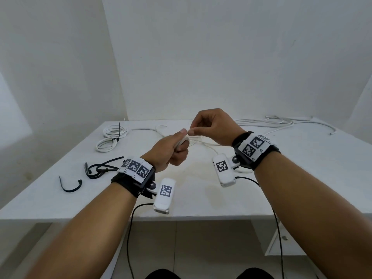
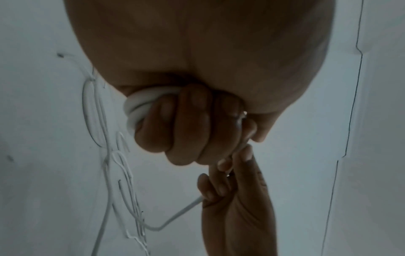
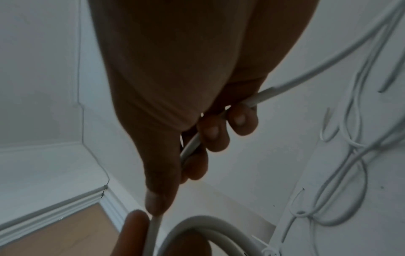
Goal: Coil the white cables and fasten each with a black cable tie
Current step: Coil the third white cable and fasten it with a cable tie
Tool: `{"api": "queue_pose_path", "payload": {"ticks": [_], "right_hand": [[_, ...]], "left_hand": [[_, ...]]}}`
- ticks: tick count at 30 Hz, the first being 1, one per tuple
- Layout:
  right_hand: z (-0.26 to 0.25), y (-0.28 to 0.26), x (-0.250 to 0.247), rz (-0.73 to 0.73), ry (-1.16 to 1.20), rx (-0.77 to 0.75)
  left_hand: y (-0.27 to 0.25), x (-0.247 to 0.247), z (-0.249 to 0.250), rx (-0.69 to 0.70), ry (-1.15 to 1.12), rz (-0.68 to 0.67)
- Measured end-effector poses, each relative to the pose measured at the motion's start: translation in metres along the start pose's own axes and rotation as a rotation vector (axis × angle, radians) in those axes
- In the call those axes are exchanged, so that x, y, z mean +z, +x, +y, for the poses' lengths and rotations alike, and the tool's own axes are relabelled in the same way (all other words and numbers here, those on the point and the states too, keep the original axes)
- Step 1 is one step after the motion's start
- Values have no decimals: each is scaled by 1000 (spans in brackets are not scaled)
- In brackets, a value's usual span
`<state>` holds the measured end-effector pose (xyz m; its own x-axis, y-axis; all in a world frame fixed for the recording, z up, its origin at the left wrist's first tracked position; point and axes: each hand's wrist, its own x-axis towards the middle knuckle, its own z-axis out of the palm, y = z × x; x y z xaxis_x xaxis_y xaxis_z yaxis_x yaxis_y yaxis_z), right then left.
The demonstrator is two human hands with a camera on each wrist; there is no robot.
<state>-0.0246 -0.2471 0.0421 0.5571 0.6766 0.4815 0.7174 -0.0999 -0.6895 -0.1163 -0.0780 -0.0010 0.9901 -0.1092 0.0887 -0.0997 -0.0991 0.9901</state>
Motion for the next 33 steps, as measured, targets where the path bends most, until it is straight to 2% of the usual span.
{"api": "queue_pose_path", "payload": {"ticks": [9,11,18,23,25,28,33], "right_hand": [[37,-3,12,131,385,129],[45,-4,16,136,393,133],[62,-8,23,188,235,175],[52,-15,46,96,-88,172],[46,-17,49,67,-164,174],[44,-20,47,0,-285,169],[36,-26,42,-123,-471,130]], "left_hand": [[-4,7,14,109,-141,9],[-6,9,18,130,-149,8],[2,12,27,211,-199,66],[28,14,28,225,-223,240],[37,17,26,213,-218,260],[47,20,20,214,-110,288],[59,16,8,190,135,462]]}}
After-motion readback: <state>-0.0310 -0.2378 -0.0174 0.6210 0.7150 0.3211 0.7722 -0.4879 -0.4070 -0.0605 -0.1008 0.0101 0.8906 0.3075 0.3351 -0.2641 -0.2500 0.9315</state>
